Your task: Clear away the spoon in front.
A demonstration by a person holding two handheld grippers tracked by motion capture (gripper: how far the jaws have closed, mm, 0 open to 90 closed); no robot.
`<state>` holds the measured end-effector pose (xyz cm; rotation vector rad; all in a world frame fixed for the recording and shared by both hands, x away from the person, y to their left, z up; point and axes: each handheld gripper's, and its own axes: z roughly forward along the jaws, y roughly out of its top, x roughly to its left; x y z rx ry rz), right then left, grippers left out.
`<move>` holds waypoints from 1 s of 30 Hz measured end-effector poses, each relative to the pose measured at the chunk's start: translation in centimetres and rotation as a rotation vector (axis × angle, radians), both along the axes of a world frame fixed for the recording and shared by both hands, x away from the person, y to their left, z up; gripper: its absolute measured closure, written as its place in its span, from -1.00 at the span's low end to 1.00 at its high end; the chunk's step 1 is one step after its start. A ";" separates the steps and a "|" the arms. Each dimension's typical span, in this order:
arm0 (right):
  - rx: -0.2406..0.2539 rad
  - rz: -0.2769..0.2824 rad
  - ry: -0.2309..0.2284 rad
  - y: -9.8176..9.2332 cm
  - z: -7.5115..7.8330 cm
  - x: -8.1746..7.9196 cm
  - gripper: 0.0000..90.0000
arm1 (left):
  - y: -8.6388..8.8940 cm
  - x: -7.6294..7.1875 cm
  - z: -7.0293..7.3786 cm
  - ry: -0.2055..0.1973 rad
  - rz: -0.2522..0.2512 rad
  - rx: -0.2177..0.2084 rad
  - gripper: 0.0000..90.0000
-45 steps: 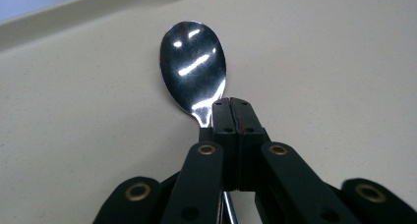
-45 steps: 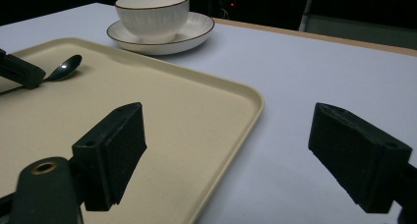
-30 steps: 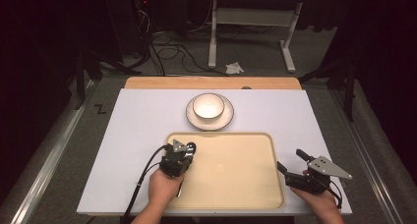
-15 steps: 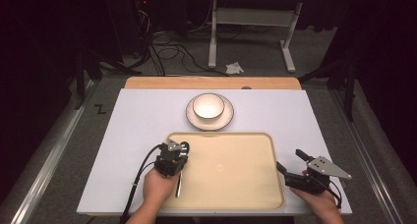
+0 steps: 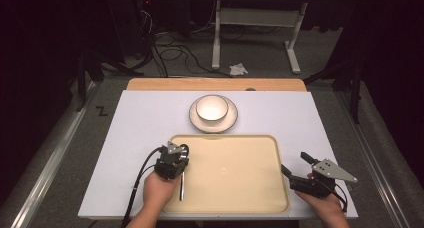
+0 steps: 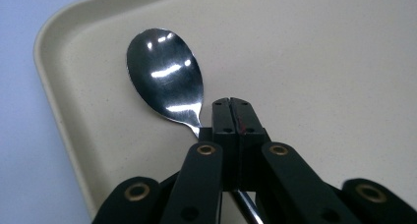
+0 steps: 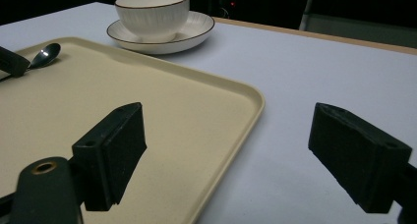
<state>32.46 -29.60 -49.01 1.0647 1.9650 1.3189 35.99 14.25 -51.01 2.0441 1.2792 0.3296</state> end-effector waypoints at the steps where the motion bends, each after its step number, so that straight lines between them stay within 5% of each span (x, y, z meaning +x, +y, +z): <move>1: 0.002 0.000 0.001 0.0 0.0 0.0 -0.67 | 0.0 0.0 0.1 -0.004 -0.002 -0.009 0.91; 14: 0.014 0.003 -0.014 -0.1 0.2 -0.1 -0.71 | 2.1 -1.7 1.9 -0.142 -0.022 -0.098 -0.09; 22: 0.012 0.004 -0.036 0.0 0.4 -0.3 -0.89 | 5.0 -3.1 2.7 -0.241 0.019 -0.026 -0.97; 30: 0.003 0.004 -0.032 0.2 0.3 -0.3 -0.99 | 8.5 -5.7 2.7 -0.280 0.010 -0.068 -1.00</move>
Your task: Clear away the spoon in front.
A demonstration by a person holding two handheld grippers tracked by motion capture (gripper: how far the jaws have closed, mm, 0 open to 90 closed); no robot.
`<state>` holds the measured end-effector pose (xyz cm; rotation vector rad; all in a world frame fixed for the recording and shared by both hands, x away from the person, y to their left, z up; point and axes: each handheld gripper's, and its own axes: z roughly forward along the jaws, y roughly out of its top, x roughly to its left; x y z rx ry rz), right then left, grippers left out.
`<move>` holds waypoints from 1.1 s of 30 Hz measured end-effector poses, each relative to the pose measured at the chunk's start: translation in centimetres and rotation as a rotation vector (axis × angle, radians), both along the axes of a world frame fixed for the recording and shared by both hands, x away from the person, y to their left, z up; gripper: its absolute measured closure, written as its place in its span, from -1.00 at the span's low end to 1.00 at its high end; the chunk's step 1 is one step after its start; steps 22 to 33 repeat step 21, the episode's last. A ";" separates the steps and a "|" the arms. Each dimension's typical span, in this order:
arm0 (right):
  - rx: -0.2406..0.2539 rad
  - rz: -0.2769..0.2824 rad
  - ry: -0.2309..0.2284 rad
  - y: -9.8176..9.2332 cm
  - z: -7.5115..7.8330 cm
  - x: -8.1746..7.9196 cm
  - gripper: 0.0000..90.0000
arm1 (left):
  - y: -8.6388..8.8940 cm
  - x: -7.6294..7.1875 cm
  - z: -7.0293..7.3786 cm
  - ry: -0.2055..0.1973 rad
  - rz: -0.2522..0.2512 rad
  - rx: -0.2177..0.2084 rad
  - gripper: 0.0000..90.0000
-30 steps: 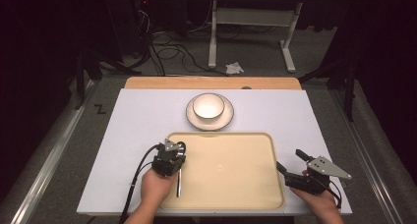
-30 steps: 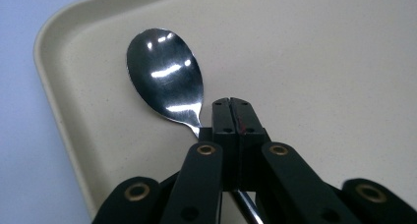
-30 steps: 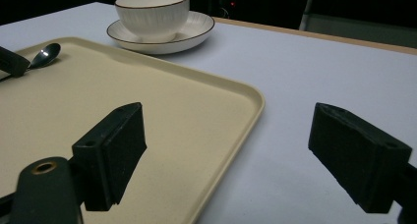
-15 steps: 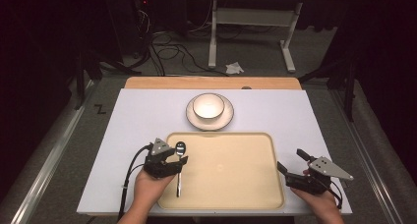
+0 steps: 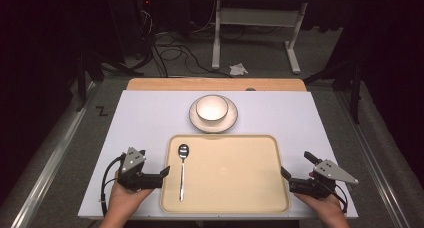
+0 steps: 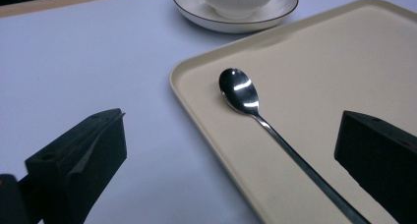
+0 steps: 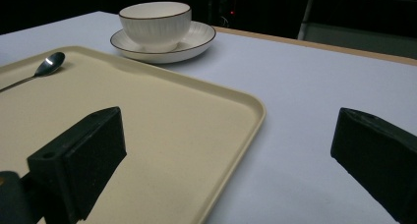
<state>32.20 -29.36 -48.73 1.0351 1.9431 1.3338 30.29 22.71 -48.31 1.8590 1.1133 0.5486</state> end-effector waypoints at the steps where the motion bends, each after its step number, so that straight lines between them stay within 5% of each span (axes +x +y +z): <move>1: -0.005 0.002 0.001 0.1 0.0 0.0 -0.99 | 0.2 -0.4 -0.3 -0.001 -0.005 -0.003 -1.00; 4: -0.015 0.006 -0.002 0.3 0.0 -0.1 -0.99 | 1.1 -1.6 -1.5 -0.002 -0.019 -0.030 -1.00; 9: -0.020 0.010 -0.009 0.7 0.1 -0.2 -0.99 | 2.2 -2.1 -1.2 -0.013 0.001 -0.084 -1.00; 14: -0.031 0.017 -0.006 1.0 -0.1 -0.2 -0.99 | 1.9 -2.1 -1.0 -0.038 -0.024 -0.072 -1.00; 33: -0.031 0.016 -0.001 0.9 -0.2 -0.1 -0.99 | 2.0 -2.0 -1.2 -0.021 -0.017 -0.072 -1.00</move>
